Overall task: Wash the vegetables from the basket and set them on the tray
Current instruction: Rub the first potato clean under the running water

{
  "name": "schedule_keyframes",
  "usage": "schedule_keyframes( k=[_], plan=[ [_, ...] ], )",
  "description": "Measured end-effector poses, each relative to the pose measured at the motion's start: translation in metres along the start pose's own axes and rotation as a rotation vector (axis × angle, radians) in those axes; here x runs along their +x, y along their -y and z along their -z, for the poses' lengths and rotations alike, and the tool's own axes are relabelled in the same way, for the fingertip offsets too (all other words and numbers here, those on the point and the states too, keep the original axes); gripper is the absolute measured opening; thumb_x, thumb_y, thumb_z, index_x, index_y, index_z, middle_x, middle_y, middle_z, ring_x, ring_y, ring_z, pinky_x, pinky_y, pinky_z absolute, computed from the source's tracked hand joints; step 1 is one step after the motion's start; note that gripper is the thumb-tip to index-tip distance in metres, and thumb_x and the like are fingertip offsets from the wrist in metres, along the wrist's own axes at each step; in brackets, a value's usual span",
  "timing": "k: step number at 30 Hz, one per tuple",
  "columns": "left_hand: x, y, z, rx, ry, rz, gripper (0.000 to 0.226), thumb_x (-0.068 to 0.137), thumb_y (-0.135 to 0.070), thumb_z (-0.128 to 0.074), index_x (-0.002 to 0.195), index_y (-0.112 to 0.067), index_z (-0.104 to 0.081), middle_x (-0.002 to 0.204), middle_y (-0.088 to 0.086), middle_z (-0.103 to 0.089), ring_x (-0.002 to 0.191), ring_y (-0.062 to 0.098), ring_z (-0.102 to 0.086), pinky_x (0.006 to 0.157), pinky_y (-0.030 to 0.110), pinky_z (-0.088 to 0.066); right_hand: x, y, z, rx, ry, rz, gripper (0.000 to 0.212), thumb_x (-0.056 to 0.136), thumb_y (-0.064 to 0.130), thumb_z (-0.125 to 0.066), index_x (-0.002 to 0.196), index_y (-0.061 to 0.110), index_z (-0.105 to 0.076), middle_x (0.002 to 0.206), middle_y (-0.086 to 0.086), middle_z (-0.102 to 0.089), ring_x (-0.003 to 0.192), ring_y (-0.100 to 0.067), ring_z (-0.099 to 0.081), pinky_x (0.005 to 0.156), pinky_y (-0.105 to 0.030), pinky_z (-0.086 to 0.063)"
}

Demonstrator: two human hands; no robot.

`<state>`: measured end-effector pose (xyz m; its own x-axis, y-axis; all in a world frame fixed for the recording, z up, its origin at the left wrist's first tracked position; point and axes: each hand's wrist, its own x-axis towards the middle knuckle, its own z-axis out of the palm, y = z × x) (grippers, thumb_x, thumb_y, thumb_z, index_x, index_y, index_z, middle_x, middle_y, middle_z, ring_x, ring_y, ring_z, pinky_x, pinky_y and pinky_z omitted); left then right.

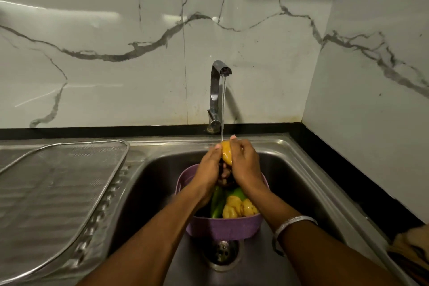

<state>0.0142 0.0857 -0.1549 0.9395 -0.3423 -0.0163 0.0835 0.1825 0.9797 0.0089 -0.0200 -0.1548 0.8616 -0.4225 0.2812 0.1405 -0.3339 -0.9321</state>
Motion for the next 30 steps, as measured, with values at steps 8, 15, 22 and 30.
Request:
schedule_keyframes(
  k=[8, 15, 22, 30],
  plan=[
    [-0.001, -0.002, 0.002, 0.013, -0.142, -0.008, 0.04, 0.11, -0.04, -0.031, 0.102, -0.011, -0.057, 0.058, 0.0, -0.046, 0.045, 0.008, -0.04, 0.043, 0.021, -0.033, -0.002, -0.002, -0.005, 0.008, -0.001, 0.047, 0.028, 0.106, 0.044, -0.044, 0.102, 0.02, -0.058, 0.087, 0.001, -0.061, 0.079, -0.013, -0.06, 0.066, -0.028, -0.045],
    [-0.002, 0.001, -0.007, 0.03, -0.053, -0.005, 0.031, 0.107, -0.038, -0.043, 0.126, -0.021, -0.06, 0.117, 0.008, -0.07, 0.108, 0.024, -0.068, 0.09, 0.045, -0.059, -0.001, -0.007, 0.0, -0.011, 0.036, 0.031, 0.033, 0.106, 0.048, -0.042, 0.113, 0.021, -0.06, 0.094, 0.007, -0.064, 0.092, -0.014, -0.065, 0.081, -0.035, -0.057],
    [-0.004, 0.003, -0.003, 0.151, -0.255, -0.087, 0.04, 0.11, -0.036, -0.032, 0.112, -0.011, -0.063, 0.103, 0.015, -0.069, 0.101, 0.028, -0.068, 0.082, 0.039, -0.059, -0.009, -0.001, 0.002, -0.102, 0.225, 0.032, 0.033, 0.105, 0.051, -0.041, 0.114, 0.021, -0.052, 0.105, -0.005, -0.065, 0.093, -0.018, -0.064, 0.07, -0.027, -0.05],
    [-0.01, -0.004, -0.006, -0.108, -0.243, 0.187, 0.049, 0.11, -0.042, -0.029, 0.123, 0.0, -0.053, 0.065, 0.012, -0.049, 0.038, 0.013, -0.049, 0.038, 0.022, -0.044, -0.012, 0.005, 0.014, -0.011, 0.395, -0.123, 0.051, 0.099, 0.031, -0.064, 0.146, 0.026, -0.046, 0.122, -0.009, -0.062, 0.072, -0.006, -0.068, 0.056, -0.016, -0.053]
  ],
)
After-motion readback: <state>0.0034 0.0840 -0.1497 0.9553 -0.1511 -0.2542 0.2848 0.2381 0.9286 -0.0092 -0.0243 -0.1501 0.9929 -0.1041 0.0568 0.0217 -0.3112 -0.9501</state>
